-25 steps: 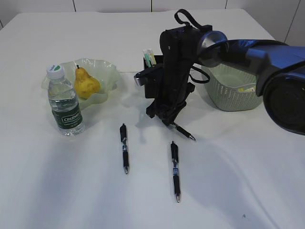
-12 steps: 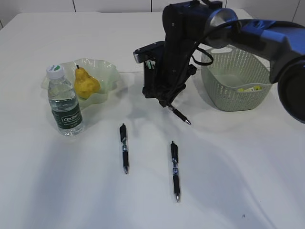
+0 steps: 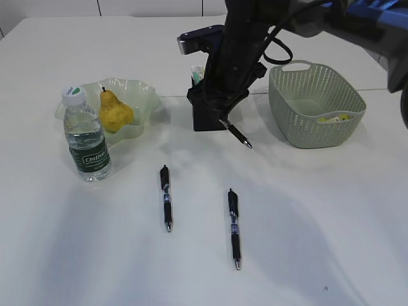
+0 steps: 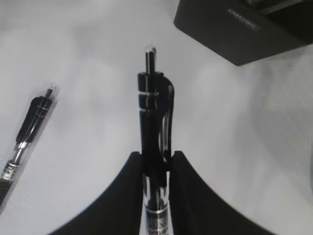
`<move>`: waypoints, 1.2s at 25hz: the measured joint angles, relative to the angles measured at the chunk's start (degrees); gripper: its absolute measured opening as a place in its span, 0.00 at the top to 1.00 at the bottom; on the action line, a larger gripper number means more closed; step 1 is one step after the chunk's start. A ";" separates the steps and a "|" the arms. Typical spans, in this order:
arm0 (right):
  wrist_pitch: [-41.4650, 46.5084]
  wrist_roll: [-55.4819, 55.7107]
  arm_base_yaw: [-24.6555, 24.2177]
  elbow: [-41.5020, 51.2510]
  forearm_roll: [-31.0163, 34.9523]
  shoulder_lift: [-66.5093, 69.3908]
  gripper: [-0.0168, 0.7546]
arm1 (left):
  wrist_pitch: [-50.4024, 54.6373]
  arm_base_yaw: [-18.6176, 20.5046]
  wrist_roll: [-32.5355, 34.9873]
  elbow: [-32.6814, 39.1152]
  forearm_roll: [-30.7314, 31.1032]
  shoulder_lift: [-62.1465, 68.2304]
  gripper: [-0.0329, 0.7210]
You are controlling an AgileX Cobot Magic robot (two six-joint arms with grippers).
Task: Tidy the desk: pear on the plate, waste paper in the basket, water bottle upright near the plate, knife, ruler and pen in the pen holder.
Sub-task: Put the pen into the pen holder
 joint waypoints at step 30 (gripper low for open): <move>-38.16 1.82 0.00 25.38 -1.18 -18.55 0.79 | 0.05 0.00 0.00 0.00 -0.98 -3.46 0.34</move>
